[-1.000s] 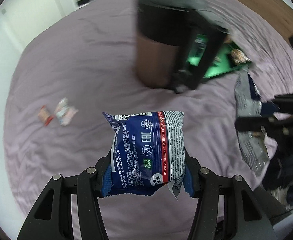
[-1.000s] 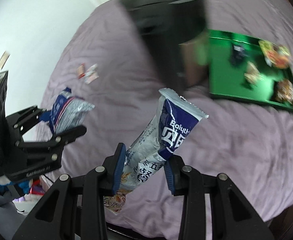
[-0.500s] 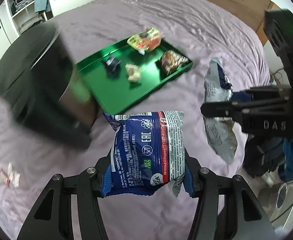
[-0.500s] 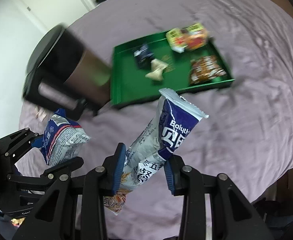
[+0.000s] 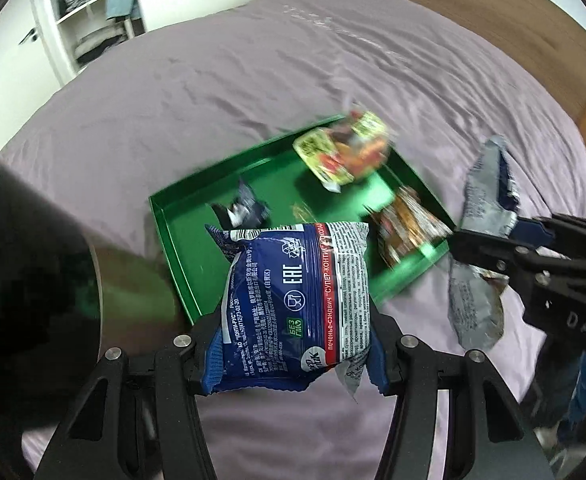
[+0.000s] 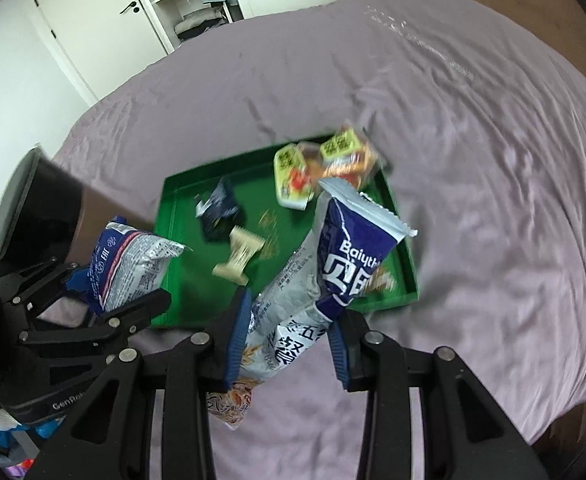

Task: Organize snacks
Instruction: 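Carry the blue bag and white-blue bar over the green tray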

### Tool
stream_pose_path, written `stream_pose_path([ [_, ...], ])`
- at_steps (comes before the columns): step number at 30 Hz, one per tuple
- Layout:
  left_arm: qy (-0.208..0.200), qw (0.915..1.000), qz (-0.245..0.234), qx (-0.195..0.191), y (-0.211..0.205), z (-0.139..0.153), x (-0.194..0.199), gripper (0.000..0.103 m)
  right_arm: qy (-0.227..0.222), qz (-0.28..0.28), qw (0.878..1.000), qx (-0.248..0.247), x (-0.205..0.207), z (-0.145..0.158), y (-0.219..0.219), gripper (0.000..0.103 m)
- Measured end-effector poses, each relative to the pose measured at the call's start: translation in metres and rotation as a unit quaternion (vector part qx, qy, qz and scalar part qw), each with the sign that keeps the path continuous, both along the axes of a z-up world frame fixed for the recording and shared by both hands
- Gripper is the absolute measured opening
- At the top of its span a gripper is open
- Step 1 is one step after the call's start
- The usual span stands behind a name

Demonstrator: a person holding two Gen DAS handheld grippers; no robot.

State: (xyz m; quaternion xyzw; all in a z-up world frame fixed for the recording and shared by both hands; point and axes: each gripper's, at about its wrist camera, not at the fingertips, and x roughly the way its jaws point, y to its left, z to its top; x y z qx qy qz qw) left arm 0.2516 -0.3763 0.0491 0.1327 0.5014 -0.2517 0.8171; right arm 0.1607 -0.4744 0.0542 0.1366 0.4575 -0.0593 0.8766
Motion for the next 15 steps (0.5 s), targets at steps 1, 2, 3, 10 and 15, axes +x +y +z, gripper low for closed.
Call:
stream_pose_path([
  [1,0.000,1.0000,0.006,0.001,-0.002,-0.003,0.005,0.051,-0.002,0.002,1.000,-0.002,0.007,-0.002,-0.004,0.000],
  [2,-0.001,0.9998,0.019,0.004,-0.004,-0.008,0.015,0.051,-0.003,0.007,1.000,-0.008,0.018,-0.006,-0.007,0.000],
  [3,-0.001,0.9996,0.027,0.005,-0.005,-0.012,0.019,0.051,-0.005,0.010,1.000,-0.013,0.025,-0.009,-0.009,0.000],
  [10,0.003,0.9963,0.082,0.024,-0.009,-0.045,0.051,0.051,-0.012,0.027,0.999,-0.036,0.065,-0.032,-0.015,0.000],
  [15,0.016,0.9941,0.102,0.032,-0.009,-0.066,0.062,0.051,-0.006,0.032,0.999,-0.042,0.082,-0.051,-0.016,0.000],
])
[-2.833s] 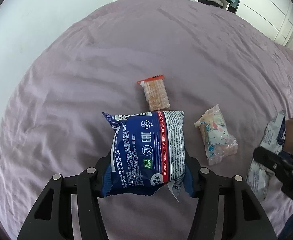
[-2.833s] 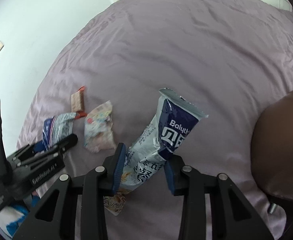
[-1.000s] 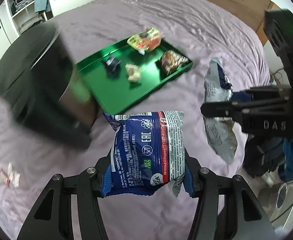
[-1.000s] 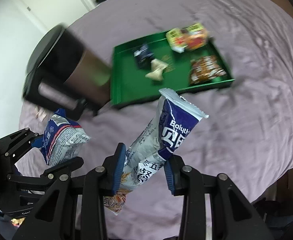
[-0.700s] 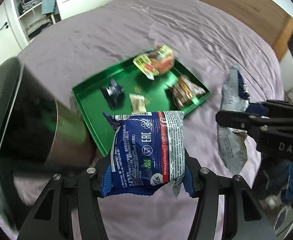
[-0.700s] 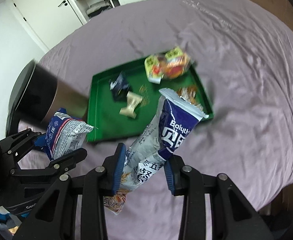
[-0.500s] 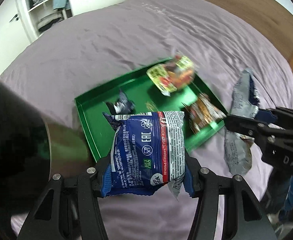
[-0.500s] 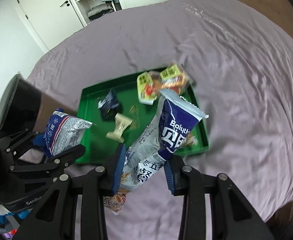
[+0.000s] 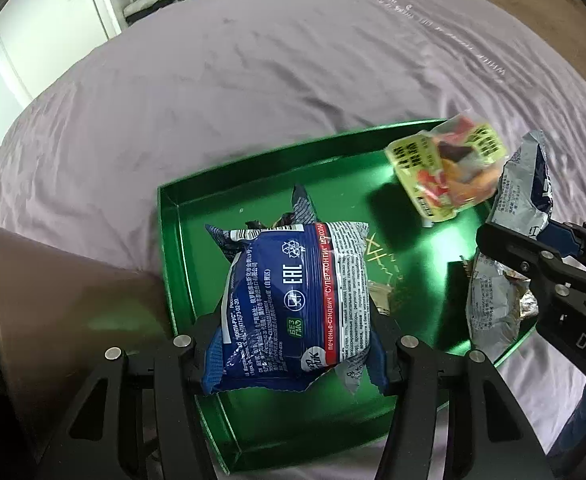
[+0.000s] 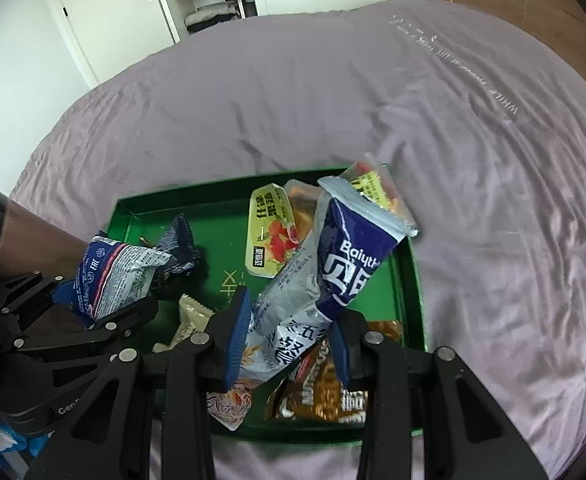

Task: Organize snacks
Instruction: 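Carry the blue bag and white-blue bar over the green tray, then open both grippers to drop the blue bag and bar into the tray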

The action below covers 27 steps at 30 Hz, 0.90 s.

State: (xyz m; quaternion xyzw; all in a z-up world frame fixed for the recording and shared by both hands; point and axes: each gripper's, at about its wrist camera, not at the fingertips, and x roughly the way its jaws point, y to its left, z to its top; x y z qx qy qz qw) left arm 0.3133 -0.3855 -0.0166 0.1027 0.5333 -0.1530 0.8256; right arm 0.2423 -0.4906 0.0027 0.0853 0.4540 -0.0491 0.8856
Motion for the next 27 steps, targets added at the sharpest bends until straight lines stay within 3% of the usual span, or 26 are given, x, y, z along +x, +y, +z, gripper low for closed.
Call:
stream_pose_path([
  [9,-0.006,0.9999,0.008,0.002,-0.010,-0.016,0.010,0.051,0.011,0.001,1.000,-0.023,0.013,-0.024,-0.005,0.000],
  [27,0.007,0.9992,0.039,0.002,-0.004,-0.040,0.028,0.051,0.014,0.002,0.999,-0.040,0.029,-0.037,-0.002,0.000],
])
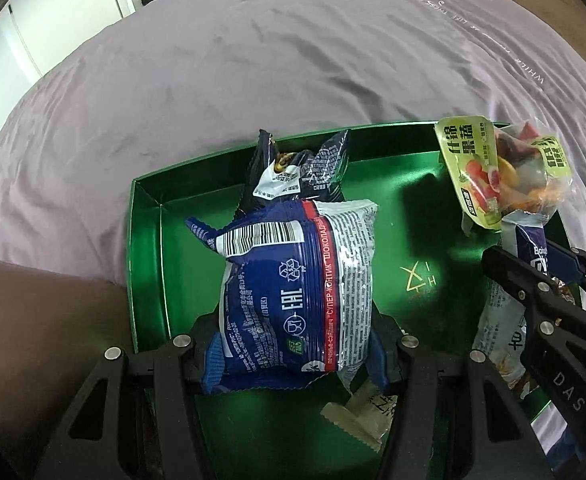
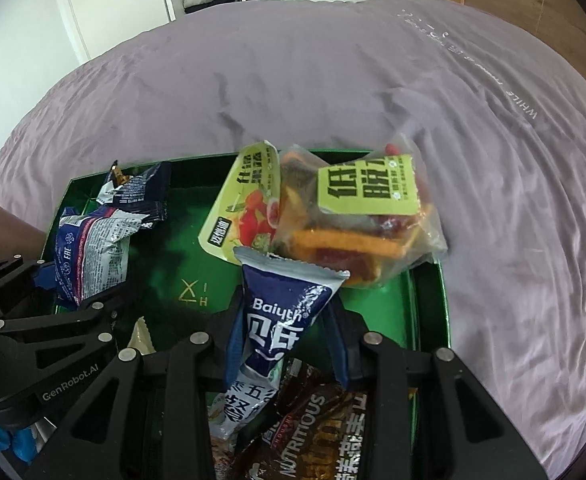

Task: Organize snacks
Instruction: 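Open both grippers to drop the blue bag and bar into the tray, then move both grippers past the thermos toward the red bar and candy sachet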

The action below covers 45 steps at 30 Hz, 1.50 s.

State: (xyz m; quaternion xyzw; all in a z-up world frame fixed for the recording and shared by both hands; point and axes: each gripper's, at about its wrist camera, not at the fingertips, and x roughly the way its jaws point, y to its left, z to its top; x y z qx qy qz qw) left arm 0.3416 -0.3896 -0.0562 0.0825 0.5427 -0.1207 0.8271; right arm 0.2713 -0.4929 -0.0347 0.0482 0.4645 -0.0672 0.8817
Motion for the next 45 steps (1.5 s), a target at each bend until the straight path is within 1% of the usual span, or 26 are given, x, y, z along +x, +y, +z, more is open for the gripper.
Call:
stream_pose_path([
  [5,-0.005,1.0000,0.002,0.004,-0.004,0.001,0.001,0.051,-0.005,-0.003,1.000,-0.003,-0.003,0.004,-0.001,0.000],
  [7,-0.007,1.0000,0.002,0.004,-0.004,0.003,0.001,0.053,-0.007,-0.004,1.000,-0.005,-0.005,0.006,0.000,0.000],
  [9,-0.018,0.9998,0.006,0.006,-0.005,0.007,0.000,0.060,-0.011,-0.005,1.000,-0.008,-0.007,0.010,0.000,0.000],
  [13,-0.033,0.9994,0.007,0.006,-0.007,0.015,-0.001,0.067,-0.025,-0.008,1.000,-0.016,-0.013,0.024,-0.001,0.000],
  [14,-0.035,0.9994,0.008,0.004,-0.008,0.018,-0.001,0.068,-0.029,-0.009,0.999,-0.017,-0.014,0.027,-0.001,0.008],
  [16,-0.038,0.9992,0.009,-0.001,-0.008,0.023,-0.001,0.069,-0.043,-0.015,0.999,-0.019,-0.019,0.038,-0.002,0.018],
  [18,-0.044,0.9990,0.009,-0.004,-0.009,0.027,-0.002,0.073,-0.056,-0.021,0.998,-0.025,-0.025,0.050,-0.002,0.020],
  [19,-0.046,0.9989,0.009,-0.005,-0.010,0.030,-0.003,0.074,-0.062,-0.025,0.997,-0.031,-0.028,0.056,-0.002,0.031],
  [20,-0.050,0.9987,0.009,-0.008,-0.010,0.034,-0.005,0.074,-0.068,-0.029,0.997,-0.037,-0.032,0.062,-0.002,0.049],
  [21,-0.052,0.9985,0.009,-0.012,-0.010,0.038,-0.006,0.074,-0.074,-0.032,0.996,-0.040,-0.036,0.066,-0.002,0.053],
  [23,-0.061,0.9979,0.002,-0.022,-0.013,0.048,-0.012,0.075,-0.080,-0.039,0.995,-0.043,-0.043,0.074,-0.002,0.054],
  [25,-0.069,0.9972,-0.008,-0.026,-0.017,0.057,-0.018,0.079,-0.085,-0.053,0.994,-0.048,-0.053,0.082,-0.004,0.057],
  [27,-0.073,0.9967,-0.016,-0.032,-0.019,0.064,-0.024,0.081,-0.090,-0.067,0.992,-0.052,-0.064,0.089,-0.006,0.071],
  [28,-0.075,0.9964,-0.021,-0.035,-0.020,0.070,-0.028,0.081,-0.091,-0.073,0.992,-0.053,-0.071,0.092,-0.008,0.080],
  [33,-0.076,0.9951,-0.047,-0.041,-0.023,0.089,-0.051,0.081,-0.091,-0.109,0.988,-0.064,-0.103,0.110,-0.016,0.081],
  [37,-0.078,0.9931,-0.075,-0.045,-0.021,0.107,-0.077,0.081,-0.090,-0.134,0.984,-0.070,-0.132,0.124,-0.014,0.081],
  [41,-0.082,0.9908,-0.099,-0.044,-0.016,0.122,-0.101,0.081,-0.089,-0.146,0.983,-0.074,-0.160,0.137,-0.002,0.081],
  [45,-0.087,0.9877,-0.125,-0.037,-0.007,0.137,-0.127,0.081,-0.080,-0.150,0.983,-0.067,-0.184,0.144,0.017,0.081],
])
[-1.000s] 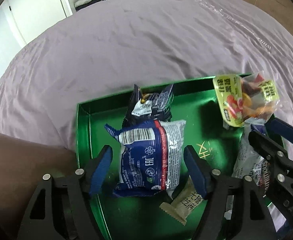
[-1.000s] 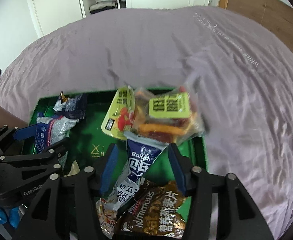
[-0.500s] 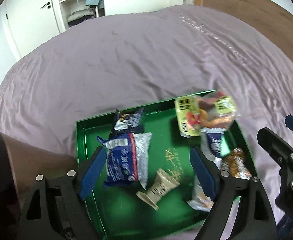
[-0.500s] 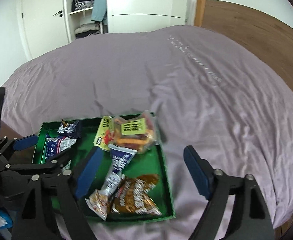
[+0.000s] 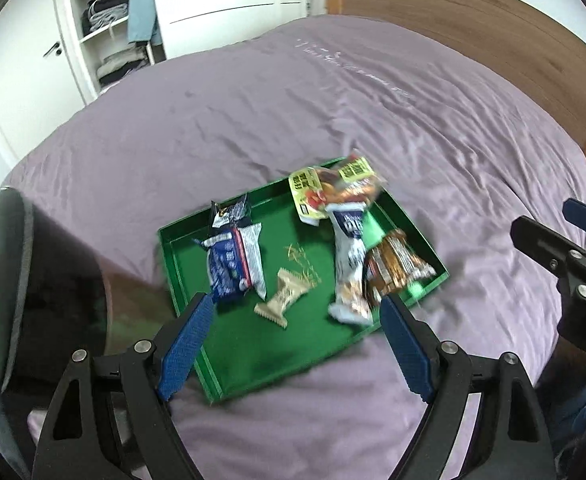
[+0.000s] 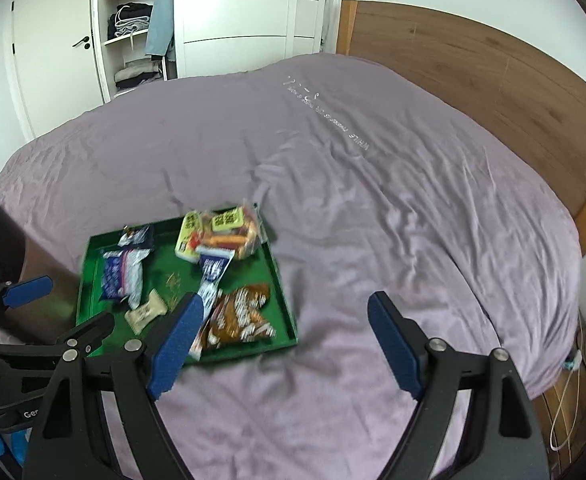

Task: Organize snacks
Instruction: 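Move both grippers past the thermos toward the red bar and candy sachet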

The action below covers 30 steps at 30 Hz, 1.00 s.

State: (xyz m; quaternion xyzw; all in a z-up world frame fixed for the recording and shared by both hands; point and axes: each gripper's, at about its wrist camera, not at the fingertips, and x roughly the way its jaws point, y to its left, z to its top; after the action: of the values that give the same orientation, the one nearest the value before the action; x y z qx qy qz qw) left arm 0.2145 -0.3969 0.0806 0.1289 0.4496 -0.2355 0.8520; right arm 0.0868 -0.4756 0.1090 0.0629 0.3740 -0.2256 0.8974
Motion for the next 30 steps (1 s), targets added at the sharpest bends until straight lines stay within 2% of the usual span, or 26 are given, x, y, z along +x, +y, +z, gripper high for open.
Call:
stream_pose_path([
  [8,-0.014,0.9981,-0.055,0.026,0.037,0.016,-0.051,0.081,0.028,0.016,0.999,0.016,-0.038,-0.001,0.043,0.081],
  [15,-0.022,0.9962,-0.073,0.042,0.086,0.028,-0.080,0.081,0.047,0.069,0.996,0.017,-0.058,0.005,0.085,0.081],
  [22,-0.045,0.9961,-0.061,0.047,0.143,0.047,-0.088,0.081,0.067,0.144,0.987,0.027,-0.061,0.009,0.144,0.081],
  [25,-0.033,0.9975,-0.045,0.043,0.174,0.050,-0.089,0.081,0.078,0.174,0.981,0.031,-0.060,0.009,0.170,0.081],
  [30,-0.037,0.9983,-0.014,0.043,0.216,0.056,-0.094,0.081,0.092,0.215,0.972,0.034,-0.054,0.010,0.206,0.081],
])
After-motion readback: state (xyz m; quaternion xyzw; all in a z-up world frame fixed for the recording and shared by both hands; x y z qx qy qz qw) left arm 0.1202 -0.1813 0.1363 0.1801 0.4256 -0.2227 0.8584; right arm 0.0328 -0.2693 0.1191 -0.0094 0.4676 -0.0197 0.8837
